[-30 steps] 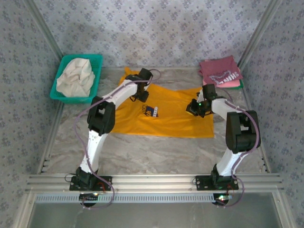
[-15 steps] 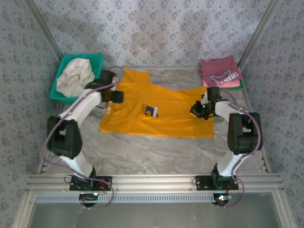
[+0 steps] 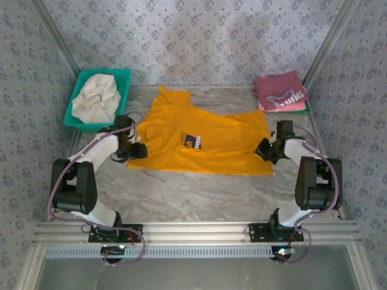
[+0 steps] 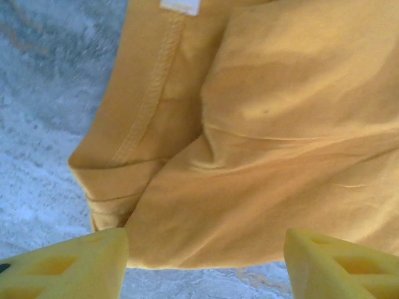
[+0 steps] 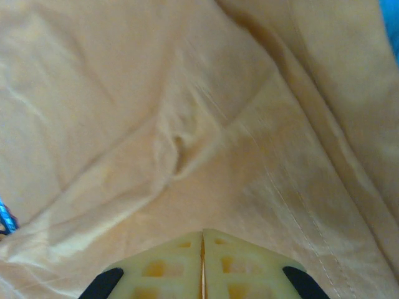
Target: Fold and stack the t-shirts
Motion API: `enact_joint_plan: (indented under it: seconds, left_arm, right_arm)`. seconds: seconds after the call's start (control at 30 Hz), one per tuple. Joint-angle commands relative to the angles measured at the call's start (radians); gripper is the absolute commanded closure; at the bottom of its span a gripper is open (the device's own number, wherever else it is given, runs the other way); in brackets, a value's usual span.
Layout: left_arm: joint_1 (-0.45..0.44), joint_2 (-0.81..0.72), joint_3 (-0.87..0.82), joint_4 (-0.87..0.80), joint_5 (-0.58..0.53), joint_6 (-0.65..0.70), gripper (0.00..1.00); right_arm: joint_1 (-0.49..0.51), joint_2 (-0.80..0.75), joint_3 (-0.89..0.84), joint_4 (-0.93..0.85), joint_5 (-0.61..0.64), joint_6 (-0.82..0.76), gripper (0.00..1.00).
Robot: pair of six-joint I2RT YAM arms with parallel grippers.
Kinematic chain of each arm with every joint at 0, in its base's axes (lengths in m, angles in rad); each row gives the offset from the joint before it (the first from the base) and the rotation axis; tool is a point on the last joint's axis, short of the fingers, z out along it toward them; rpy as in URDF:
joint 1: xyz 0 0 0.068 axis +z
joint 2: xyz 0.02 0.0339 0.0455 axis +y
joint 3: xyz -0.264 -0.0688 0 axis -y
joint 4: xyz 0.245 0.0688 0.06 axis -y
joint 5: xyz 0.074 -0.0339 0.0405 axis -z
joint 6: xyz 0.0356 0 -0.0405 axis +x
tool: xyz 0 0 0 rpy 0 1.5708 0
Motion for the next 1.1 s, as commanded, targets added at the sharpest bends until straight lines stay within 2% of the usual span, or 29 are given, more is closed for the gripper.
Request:
enact_joint_plan:
  seconds: [0.0, 0.07, 0.1, 0.17, 0.23, 0.3, 0.37, 0.43, 0.47, 0.6, 0.67, 0.77, 0.93, 1.07]
  left_arm:
    - [0.027, 0.003, -0.032, -0.015, 0.013, -0.079, 0.35]
    - [0.030, 0.017, -0.033, -0.007, 0.010, -0.079, 0.37]
    - [0.030, 0.019, -0.033, -0.007, 0.009, -0.073, 0.43]
    - [0.030, 0.024, -0.040, 0.037, 0.002, -0.069, 0.46]
    - [0.029, 0.049, -0.017, 0.012, 0.004, -0.063, 0.52]
    - [0.025, 0.062, -0.014, 0.010, -0.009, -0.059, 0.53]
    - [0.025, 0.074, -0.014, 0.014, -0.024, -0.058, 0.49]
    - [0.013, 0.068, 0.009, 0.005, -0.049, -0.053, 0.59]
    - [-0.001, 0.047, 0.016, 0.009, -0.069, -0.050, 0.60]
    - [-0.024, 0.024, 0.108, -0.054, -0.120, -0.046, 0.60]
    - [-0.047, 0.038, 0.150, -0.076, -0.142, -0.037, 0.55]
    - [-0.069, 0.099, 0.182, -0.065, -0.099, -0.029, 0.52]
    - [-0.077, 0.189, 0.181, -0.018, -0.072, -0.027, 0.49]
    - [-0.076, 0.219, 0.148, 0.023, -0.100, -0.021, 0.49]
  right_arm:
    - [0.008, 0.000, -0.041, -0.023, -0.004, 0.031, 0.90]
    - [0.006, 0.011, -0.045, -0.006, -0.018, 0.033, 0.89]
    - [0.006, 0.016, -0.042, 0.004, -0.022, 0.034, 0.89]
    - [0.004, 0.027, -0.033, 0.005, -0.023, 0.029, 0.89]
    - [0.001, 0.039, -0.024, 0.004, -0.030, 0.024, 0.89]
    - [-0.002, 0.046, -0.020, 0.006, -0.039, 0.025, 0.89]
    - [-0.003, 0.049, -0.023, 0.016, -0.042, 0.028, 0.89]
    - [-0.004, 0.056, -0.021, 0.018, -0.046, 0.028, 0.89]
    - [-0.006, 0.061, -0.019, 0.017, -0.049, 0.026, 0.89]
    - [-0.007, 0.065, -0.019, 0.022, -0.054, 0.033, 0.89]
    - [-0.007, 0.065, -0.015, 0.024, -0.053, 0.033, 0.88]
    - [-0.007, 0.067, -0.011, 0.029, -0.054, 0.037, 0.88]
    - [-0.003, 0.068, -0.013, 0.031, -0.063, 0.042, 0.88]
    - [-0.005, 0.061, -0.019, 0.030, -0.062, 0.041, 0.88]
